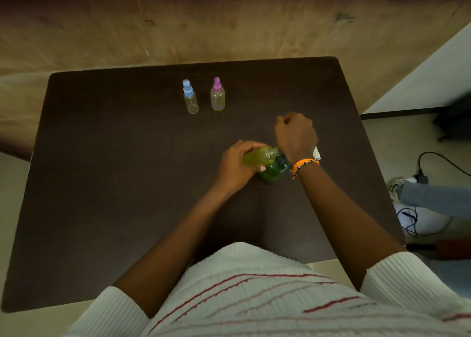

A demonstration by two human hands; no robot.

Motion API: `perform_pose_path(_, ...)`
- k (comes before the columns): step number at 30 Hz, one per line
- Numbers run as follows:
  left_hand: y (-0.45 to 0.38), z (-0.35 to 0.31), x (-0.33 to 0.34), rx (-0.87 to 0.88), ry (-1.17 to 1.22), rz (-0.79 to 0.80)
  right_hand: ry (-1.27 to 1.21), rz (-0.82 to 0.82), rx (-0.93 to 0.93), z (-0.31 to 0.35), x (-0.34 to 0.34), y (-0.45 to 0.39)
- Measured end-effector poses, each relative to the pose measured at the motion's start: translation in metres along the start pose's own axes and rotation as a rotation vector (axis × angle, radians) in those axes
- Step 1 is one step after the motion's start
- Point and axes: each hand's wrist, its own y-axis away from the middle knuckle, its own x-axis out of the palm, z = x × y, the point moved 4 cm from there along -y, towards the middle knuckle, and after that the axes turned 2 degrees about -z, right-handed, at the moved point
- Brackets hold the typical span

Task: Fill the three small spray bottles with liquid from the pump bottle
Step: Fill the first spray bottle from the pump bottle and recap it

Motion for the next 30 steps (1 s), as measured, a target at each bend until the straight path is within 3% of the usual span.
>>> perform_pose_path(5, 0.001, 0.002, -0.001, 0.014, -0.014, -0.005, -0.004, -0.019, -0.008, 0.0, 0.0, 0.001)
perform_pose_path(13, 0.001, -0.001, -0.003, 0.015, -0.009, -0.008, 0.141, 0.116, -0.008, 0.001, 0.002, 0.0)
perform_pose_path(23, 0.001, -0.001, -0.002, -0.006, -0.009, -0.004, 0.098, 0.083, 0.029, 0.002, 0.002, 0.001)
perform_pose_path(30, 0.003, -0.009, -0.006, 0.026, -0.044, 0.002, 0.204, 0.252, 0.031, 0.003, 0.003, -0.001)
